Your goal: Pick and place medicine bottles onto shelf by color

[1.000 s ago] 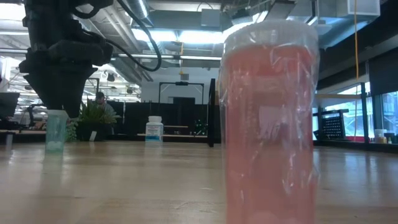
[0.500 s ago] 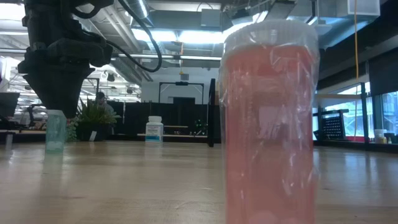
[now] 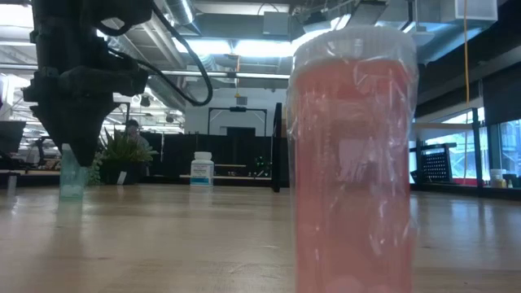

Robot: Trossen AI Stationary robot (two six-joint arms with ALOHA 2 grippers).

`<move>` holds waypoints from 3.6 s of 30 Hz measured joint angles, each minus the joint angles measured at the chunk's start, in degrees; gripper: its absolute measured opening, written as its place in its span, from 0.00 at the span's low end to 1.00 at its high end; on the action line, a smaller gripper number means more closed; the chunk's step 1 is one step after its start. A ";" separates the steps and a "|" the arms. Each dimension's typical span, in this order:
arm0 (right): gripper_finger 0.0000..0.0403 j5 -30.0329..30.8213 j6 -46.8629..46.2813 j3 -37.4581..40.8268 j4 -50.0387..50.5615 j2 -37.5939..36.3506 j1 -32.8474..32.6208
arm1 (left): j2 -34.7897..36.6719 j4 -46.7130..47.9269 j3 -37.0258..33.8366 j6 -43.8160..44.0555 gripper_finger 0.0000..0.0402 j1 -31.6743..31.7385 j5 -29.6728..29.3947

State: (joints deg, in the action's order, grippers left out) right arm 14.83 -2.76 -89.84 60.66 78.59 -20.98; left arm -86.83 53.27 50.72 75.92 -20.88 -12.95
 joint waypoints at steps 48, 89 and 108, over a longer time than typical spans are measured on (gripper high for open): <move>0.64 0.11 0.20 0.00 1.43 0.00 0.01 | -4.28 0.03 25.43 -35.75 0.25 11.14 -1.12; 0.64 2.01 -1.05 -0.07 1.31 -8.61 0.12 | -37.73 -1.99 54.68 -76.61 0.25 19.63 10.91; 0.64 13.00 -1.25 -0.04 1.36 -8.61 0.12 | -37.73 -2.81 50.58 -75.01 0.25 19.58 10.95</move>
State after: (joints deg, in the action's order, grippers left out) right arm 27.83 -4.01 -89.89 62.02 69.97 -20.86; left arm -124.55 50.46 101.30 0.91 -1.30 -2.00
